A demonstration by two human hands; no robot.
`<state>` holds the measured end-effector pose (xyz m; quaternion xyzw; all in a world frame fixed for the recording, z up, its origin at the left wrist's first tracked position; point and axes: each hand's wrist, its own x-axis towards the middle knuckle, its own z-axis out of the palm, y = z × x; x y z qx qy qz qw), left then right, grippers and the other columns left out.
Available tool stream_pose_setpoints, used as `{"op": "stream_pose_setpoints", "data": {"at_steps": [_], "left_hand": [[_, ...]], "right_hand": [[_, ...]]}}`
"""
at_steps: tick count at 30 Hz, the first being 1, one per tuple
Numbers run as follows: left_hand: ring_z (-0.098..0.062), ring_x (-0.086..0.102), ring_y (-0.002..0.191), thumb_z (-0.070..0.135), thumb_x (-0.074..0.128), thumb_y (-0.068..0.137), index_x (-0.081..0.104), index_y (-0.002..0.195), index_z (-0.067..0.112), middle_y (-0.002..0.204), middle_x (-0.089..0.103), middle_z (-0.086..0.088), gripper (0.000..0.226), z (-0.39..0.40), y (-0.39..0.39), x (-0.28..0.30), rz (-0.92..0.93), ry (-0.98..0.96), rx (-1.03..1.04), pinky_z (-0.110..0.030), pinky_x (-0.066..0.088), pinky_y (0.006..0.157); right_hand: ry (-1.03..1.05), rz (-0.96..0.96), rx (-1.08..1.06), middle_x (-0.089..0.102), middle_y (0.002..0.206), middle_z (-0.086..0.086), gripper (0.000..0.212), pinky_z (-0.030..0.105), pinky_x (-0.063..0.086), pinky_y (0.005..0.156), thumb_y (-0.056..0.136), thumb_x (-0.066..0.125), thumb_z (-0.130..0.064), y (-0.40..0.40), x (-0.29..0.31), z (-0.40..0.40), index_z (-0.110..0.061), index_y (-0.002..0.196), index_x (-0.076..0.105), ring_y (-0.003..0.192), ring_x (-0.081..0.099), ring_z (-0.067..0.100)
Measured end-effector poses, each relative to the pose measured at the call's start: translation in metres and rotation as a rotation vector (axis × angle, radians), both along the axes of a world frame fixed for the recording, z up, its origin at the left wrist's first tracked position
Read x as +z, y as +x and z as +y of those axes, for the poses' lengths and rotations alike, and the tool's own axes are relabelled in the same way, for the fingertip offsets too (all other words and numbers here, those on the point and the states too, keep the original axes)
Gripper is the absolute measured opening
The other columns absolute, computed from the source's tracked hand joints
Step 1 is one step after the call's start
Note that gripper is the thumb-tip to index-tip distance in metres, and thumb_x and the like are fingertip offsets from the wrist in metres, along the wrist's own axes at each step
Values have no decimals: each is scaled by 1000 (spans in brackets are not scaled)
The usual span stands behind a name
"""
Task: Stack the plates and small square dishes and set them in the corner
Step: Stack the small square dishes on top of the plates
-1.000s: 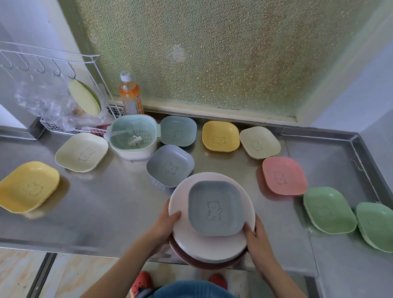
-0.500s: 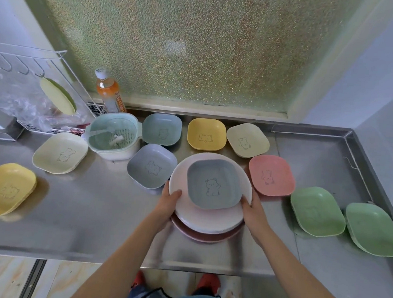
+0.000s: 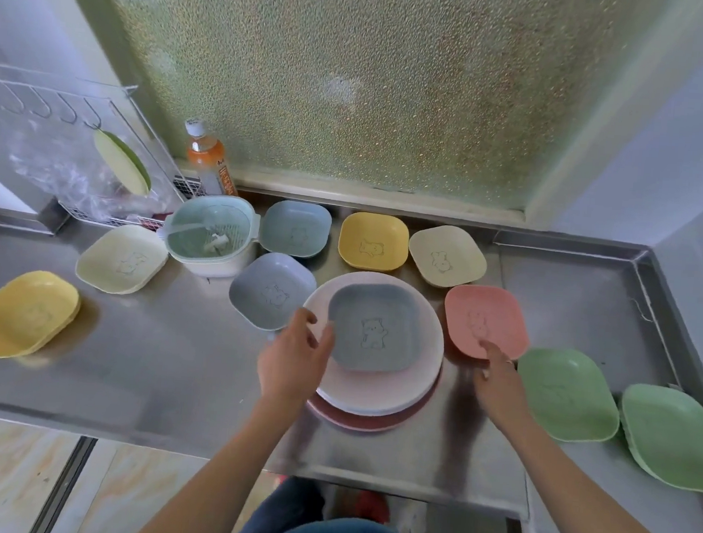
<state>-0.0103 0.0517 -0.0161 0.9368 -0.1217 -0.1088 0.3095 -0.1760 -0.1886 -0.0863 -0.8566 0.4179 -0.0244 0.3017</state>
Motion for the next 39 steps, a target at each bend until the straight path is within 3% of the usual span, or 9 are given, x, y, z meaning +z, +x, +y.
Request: {"op": "stream_pose_setpoints", "data": {"at_steps": [7, 13, 16, 19, 22, 25, 32, 36, 39], "left_hand": [[-23, 66, 72, 32, 52, 87, 36, 124, 26, 88, 65, -3, 42, -13, 15, -12, 277, 37, -119, -36, 57, 61], [-18, 66, 49, 22, 48, 91, 41, 123, 24, 81, 68, -2, 34, -6, 24, -8, 400, -111, -159, -25, 51, 42], [-19, 66, 44, 24, 48, 93, 44, 117, 24, 77, 67, -4, 24, -1, 24, -10, 442, -201, -187, -31, 57, 48], [-21, 64, 41, 23, 44, 95, 49, 114, 20, 72, 65, -12, 19, 2, 27, -13, 480, -299, -182, -34, 55, 51], [-12, 60, 36, 17, 43, 95, 54, 111, 17, 69, 65, -11, 19, 5, 28, -11, 475, -366, -163, -21, 50, 44], [-8, 57, 33, 14, 45, 94, 57, 108, 16, 69, 66, -9, 19, 6, 30, -7, 474, -392, -141, -12, 42, 37], [-19, 56, 42, 21, 42, 97, 60, 115, 14, 82, 68, -21, 26, 1, 41, -10, 499, -385, -140, -20, 48, 38], [-16, 59, 39, 24, 50, 94, 52, 128, 19, 79, 70, -10, 35, -3, 46, -12, 426, -262, -208, -24, 54, 47], [-14, 58, 37, 22, 48, 95, 48, 134, 19, 78, 70, -6, 39, -4, 44, -12, 393, -230, -231, -24, 53, 47]], "right_hand": [[-192, 153, -7, 66, 105, 10, 19, 37, 46, 75, 88, 48, -16, 8, -5, 14, -16, 98, 64, 95, 60, 32], [-396, -241, -138, 69, 87, 15, 9, 36, 46, 64, 88, 60, -10, 14, 54, 44, -6, 89, 67, 78, 63, 35], [-587, -388, -24, 69, 78, 4, 17, 24, 38, 57, 85, 55, -22, 27, 79, 80, -10, 83, 68, 71, 59, 21], [-687, -450, 189, 69, 79, -1, 19, 23, 46, 54, 84, 54, -24, 43, 85, 122, -14, 83, 70, 71, 59, 14], [-657, -374, 361, 70, 80, -4, 8, 22, 49, 57, 78, 68, -16, 55, 73, 148, -17, 85, 72, 71, 62, 14], [-488, -247, 401, 70, 76, -3, 18, 21, 49, 59, 68, 78, -10, 62, 58, 154, -18, 84, 72, 68, 64, 17], [-233, -102, 430, 67, 112, -4, 26, 27, 38, 96, 96, 46, -25, 72, 55, 143, -22, 114, 65, 103, 56, 15], [-139, -218, 389, 65, 118, -6, 33, 20, 39, 97, 96, 42, -31, 61, 64, 129, -21, 122, 61, 108, 56, 10], [-266, -422, 152, 67, 108, -4, 27, 22, 48, 84, 93, 48, -24, 41, 69, 108, -18, 115, 63, 94, 61, 10]]}}
